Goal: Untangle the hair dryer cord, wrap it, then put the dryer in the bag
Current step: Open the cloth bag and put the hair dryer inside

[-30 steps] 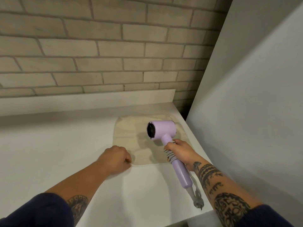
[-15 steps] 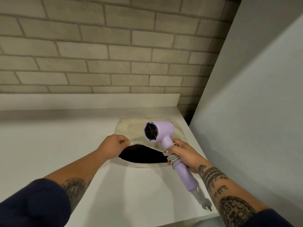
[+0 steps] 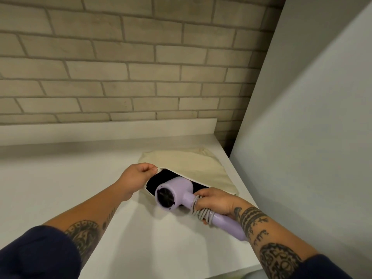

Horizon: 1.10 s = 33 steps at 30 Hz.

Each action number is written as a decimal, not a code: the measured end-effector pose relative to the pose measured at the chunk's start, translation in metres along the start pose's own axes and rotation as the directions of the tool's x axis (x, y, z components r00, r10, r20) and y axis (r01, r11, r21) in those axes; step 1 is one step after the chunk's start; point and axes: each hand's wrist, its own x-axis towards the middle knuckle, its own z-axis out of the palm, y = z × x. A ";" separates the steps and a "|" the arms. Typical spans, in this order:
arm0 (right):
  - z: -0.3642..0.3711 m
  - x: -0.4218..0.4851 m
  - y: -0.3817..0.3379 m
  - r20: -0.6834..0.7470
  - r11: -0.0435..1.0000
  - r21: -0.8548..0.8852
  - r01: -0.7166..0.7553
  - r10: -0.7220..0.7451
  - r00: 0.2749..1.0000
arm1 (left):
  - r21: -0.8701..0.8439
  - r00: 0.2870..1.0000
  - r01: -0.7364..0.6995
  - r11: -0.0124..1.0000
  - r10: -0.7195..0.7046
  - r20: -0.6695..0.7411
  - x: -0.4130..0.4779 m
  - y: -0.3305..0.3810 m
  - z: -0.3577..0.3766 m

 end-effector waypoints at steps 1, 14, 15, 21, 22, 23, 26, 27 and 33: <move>-0.001 0.002 0.001 -0.049 0.999 0.041 -0.011 0.013 0.999 | 0.008 1.000 -0.007 1.000 0.007 -0.001 -0.002 0.000 0.000; 0.007 0.026 0.007 -0.142 0.611 0.792 0.017 0.155 0.978 | 0.104 0.997 -0.057 0.993 0.063 -0.053 -0.018 -0.006 0.016; 0.008 0.030 0.007 -0.156 0.575 0.818 0.028 0.175 0.972 | 0.108 0.996 -0.062 0.992 0.068 -0.049 -0.019 -0.006 0.017; 0.015 0.045 -0.003 -0.232 0.492 0.866 0.088 0.238 0.943 | 0.115 0.993 -0.105 0.988 0.110 -0.041 -0.026 -0.009 0.016; 0.017 0.049 -0.005 -0.255 0.494 0.863 0.107 0.243 0.936 | 0.129 0.992 -0.113 0.985 0.118 -0.033 -0.028 -0.010 0.016; 0.019 0.052 -0.007 -0.281 0.498 0.858 0.125 0.252 0.926 | 0.141 0.992 -0.117 0.983 0.121 -0.024 -0.029 -0.012 0.015; 0.020 0.088 0.011 -0.371 0.513 0.839 0.184 0.291 0.882 | 0.181 0.993 -0.119 0.976 0.120 0.004 -0.034 -0.019 0.011; 0.017 0.113 0.026 -0.391 0.497 0.845 0.198 0.321 0.863 | 0.188 0.993 -0.121 0.975 0.121 0.014 -0.035 -0.022 0.010; 0.029 0.137 0.020 -0.426 0.367 0.882 0.296 0.353 0.833 | 0.217 0.993 -0.061 0.974 0.038 0.110 -0.039 -0.047 0.006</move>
